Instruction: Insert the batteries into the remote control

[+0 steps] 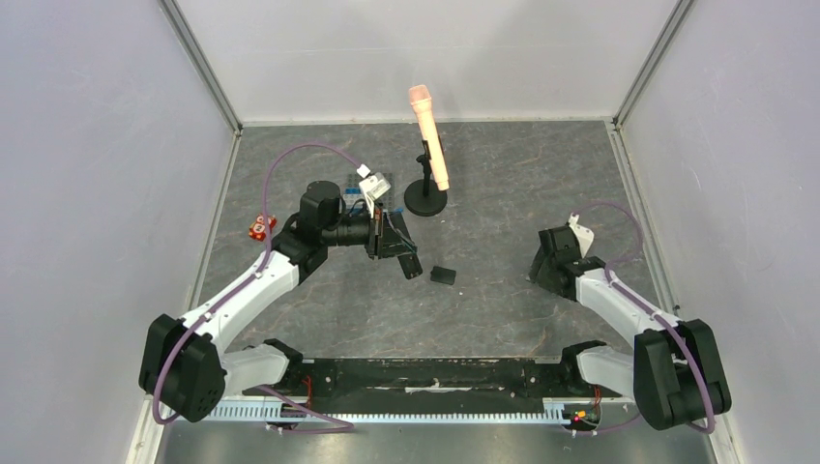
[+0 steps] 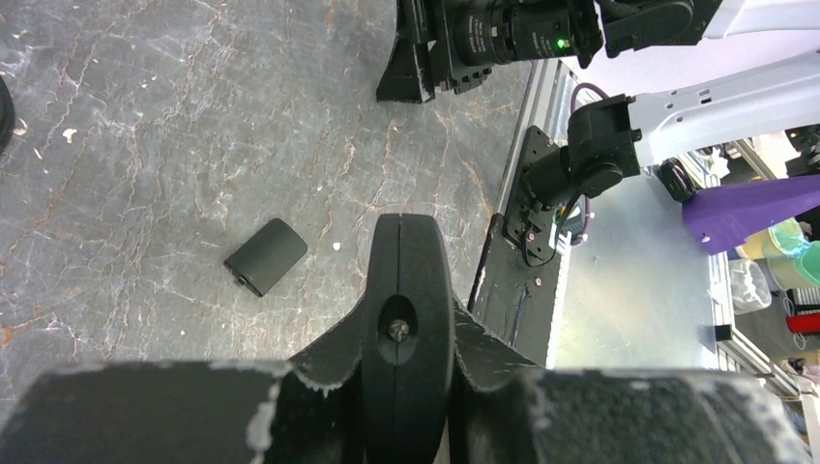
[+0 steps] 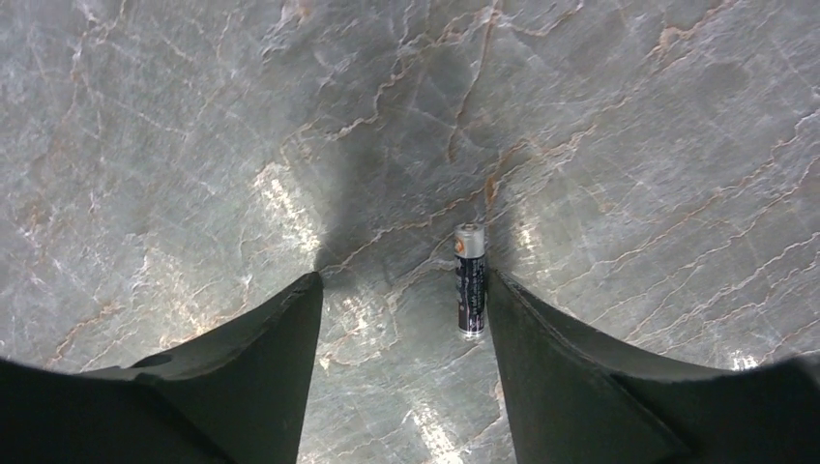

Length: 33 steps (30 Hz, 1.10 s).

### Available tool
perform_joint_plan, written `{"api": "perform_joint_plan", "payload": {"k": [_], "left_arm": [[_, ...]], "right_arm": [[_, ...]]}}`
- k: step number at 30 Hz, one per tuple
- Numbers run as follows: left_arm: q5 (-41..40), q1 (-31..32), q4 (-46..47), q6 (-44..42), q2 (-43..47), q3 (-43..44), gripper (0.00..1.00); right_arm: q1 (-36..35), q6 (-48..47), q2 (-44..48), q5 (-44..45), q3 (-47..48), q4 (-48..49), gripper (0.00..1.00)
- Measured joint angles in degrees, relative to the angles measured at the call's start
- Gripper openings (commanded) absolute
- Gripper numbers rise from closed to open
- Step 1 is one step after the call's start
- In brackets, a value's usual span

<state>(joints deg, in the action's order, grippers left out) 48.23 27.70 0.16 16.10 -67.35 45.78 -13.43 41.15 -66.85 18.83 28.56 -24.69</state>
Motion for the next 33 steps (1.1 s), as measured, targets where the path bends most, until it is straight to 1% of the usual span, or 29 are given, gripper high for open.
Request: {"api": "perform_joint_plan", "payload": {"k": [3, 7, 9, 14, 15, 18, 23, 26, 33], "left_arm": [[0.00, 0.00, -0.04, 0.00, 0.00, -0.48, 0.02], [0.02, 0.00, 0.00, 0.00, 0.00, -0.74, 0.02], [0.07, 0.00, -0.02, 0.02, 0.00, -0.92, 0.02], [0.15, 0.00, 0.02, 0.42, 0.02, -1.44, 0.02], [0.15, 0.00, 0.02, 0.63, 0.11, -1.62, 0.02], [0.15, 0.00, 0.09, 1.42, 0.42, -2.34, 0.02], [0.15, 0.00, 2.71, 4.28, 1.07, -3.91, 0.02], [0.09, 0.00, 6.25, 8.02, 1.49, -5.31, 0.02], [-1.38, 0.00, 15.58, 18.25, 2.12, -8.33, 0.02]], "right_arm": [[1.68, -0.37, 0.92, -0.94, -0.83, 1.14, 0.56], [2.95, -0.66, 1.86, -1.01, -1.70, 2.05, 0.40], [3.34, -0.63, 2.38, -0.70, -2.19, 2.34, 0.35], [3.61, -0.17, 3.06, -0.59, -2.93, 3.32, 0.08], [3.61, 0.00, 3.06, -0.92, -3.04, 3.85, 0.05], [3.61, -0.28, 3.63, -1.95, -3.50, 4.55, 0.02], [3.04, -2.12, 5.35, -7.80, -4.13, 6.03, 0.00], [-0.66, -3.30, 5.62, -10.49, -2.01, 6.21, 0.00], [-14.43, -5.51, 8.61, -13.62, 9.31, 9.29, 0.00]]}}
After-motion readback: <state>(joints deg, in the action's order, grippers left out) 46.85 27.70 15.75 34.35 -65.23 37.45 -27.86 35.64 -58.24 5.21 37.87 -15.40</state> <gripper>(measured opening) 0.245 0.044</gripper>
